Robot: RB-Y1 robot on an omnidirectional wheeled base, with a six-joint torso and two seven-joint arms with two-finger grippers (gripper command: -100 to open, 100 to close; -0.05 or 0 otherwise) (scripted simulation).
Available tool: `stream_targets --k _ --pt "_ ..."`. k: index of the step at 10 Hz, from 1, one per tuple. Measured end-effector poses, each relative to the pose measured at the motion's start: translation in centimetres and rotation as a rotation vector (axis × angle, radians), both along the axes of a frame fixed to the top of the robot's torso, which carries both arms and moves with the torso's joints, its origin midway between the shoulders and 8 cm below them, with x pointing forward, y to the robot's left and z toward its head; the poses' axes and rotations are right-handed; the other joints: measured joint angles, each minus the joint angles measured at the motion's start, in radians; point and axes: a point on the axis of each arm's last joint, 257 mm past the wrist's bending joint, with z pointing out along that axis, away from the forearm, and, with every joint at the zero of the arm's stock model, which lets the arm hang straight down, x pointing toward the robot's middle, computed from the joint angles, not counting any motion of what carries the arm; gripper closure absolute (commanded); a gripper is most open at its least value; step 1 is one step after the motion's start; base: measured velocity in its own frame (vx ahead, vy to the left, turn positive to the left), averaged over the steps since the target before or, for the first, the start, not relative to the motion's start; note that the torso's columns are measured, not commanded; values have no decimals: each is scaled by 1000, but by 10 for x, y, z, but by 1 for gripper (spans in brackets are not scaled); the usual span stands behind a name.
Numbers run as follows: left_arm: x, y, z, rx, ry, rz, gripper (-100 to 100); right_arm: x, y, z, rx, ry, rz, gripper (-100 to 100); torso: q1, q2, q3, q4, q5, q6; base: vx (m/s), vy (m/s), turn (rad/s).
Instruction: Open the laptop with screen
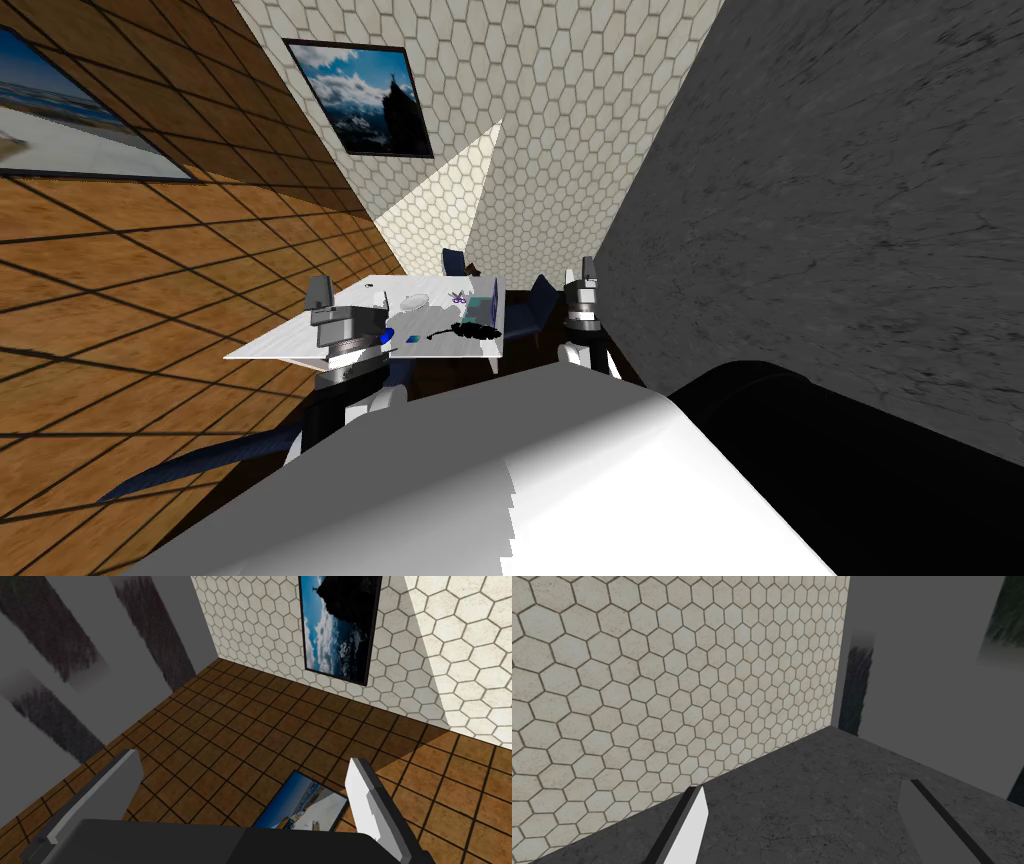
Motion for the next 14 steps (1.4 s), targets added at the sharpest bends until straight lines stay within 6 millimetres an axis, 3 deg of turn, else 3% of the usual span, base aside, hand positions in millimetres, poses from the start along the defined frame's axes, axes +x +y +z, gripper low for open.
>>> stream_targets --k 2,9,10,11,14 --pt "0 0 0 0 0 0 0 0 0 0 0 0 0 0 0 104 -209 105 0 0 0 0 0" --pt "0 0 0 0 0 0 0 0 0 0 0 0 0 0 0 618 -1234 617 0 0 0 0 0" --pt "0 0 0 0 0 0 -100 0 0 0 0 0 0 0 0 691 -1382 691 0 0 8 -19 -34" --pt "2 0 -2 20 8 -1 -100 0 0 0 0 0 0 0 -1 725 -1451 724 0 0 -4 -45 -60" --pt "7 12 -13 112 53 20 -100 0 0 0 0 0 0 0 -2 737 -1476 738 -1 0 -1 -79 -80"
